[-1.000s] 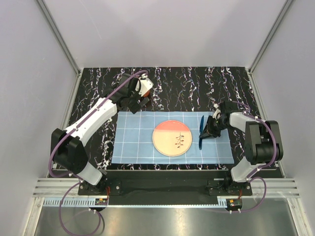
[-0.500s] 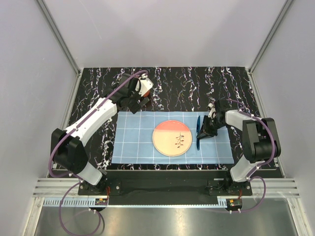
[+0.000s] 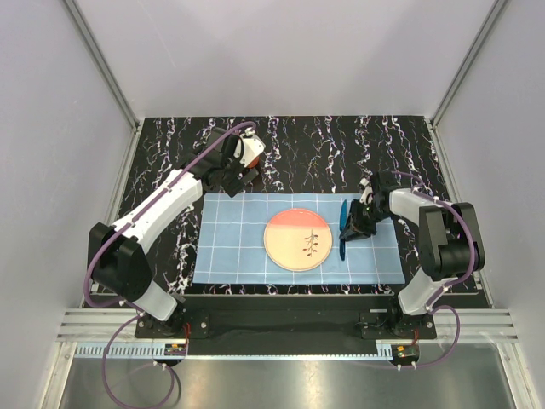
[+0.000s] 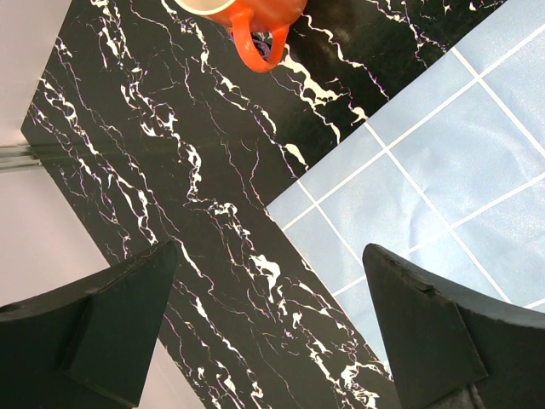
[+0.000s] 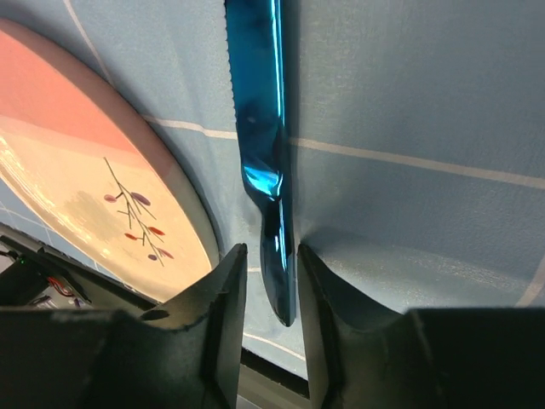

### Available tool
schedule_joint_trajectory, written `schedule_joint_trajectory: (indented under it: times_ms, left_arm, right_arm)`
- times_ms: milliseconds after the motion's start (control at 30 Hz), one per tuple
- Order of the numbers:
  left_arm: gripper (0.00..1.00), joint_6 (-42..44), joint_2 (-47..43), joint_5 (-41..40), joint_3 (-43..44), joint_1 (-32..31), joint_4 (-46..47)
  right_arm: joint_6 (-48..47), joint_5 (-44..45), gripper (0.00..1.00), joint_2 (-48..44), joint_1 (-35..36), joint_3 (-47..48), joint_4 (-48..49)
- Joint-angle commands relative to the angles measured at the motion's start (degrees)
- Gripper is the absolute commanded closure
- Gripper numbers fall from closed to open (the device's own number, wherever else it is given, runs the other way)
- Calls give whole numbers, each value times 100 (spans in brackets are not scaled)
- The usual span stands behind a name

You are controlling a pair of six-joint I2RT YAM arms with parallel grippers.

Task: Set the dinner table for one person
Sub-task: Place the knife on the napkin.

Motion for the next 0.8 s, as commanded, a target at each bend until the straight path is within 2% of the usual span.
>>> schedule_joint_trajectory:
  times_ms: [0, 100, 333, 533, 633, 767]
  left_arm:
    - [1, 14, -205, -78, 9, -16, 206]
    - [1, 5, -196, -69, 18, -16, 206]
    - [1, -30, -196, -43, 18, -16, 206]
    - [1, -48, -161, 37, -34, -25, 224]
    - [1, -30, -125, 63, 1, -25, 224]
    - [1, 57, -20, 116, 106, -33, 224]
  right_arm:
    - [-35, 134, 62, -68, 66, 186, -66]
    - [-79, 73, 57, -104, 57, 213, -75]
    - [-421, 187, 59, -130, 57, 668, -364]
    - [-1124, 670, 59, -437, 57, 1196, -619]
    - [-1694, 846, 56, -631, 48, 1408, -813]
    - [-2381, 777, 56, -711, 48, 1504, -1101]
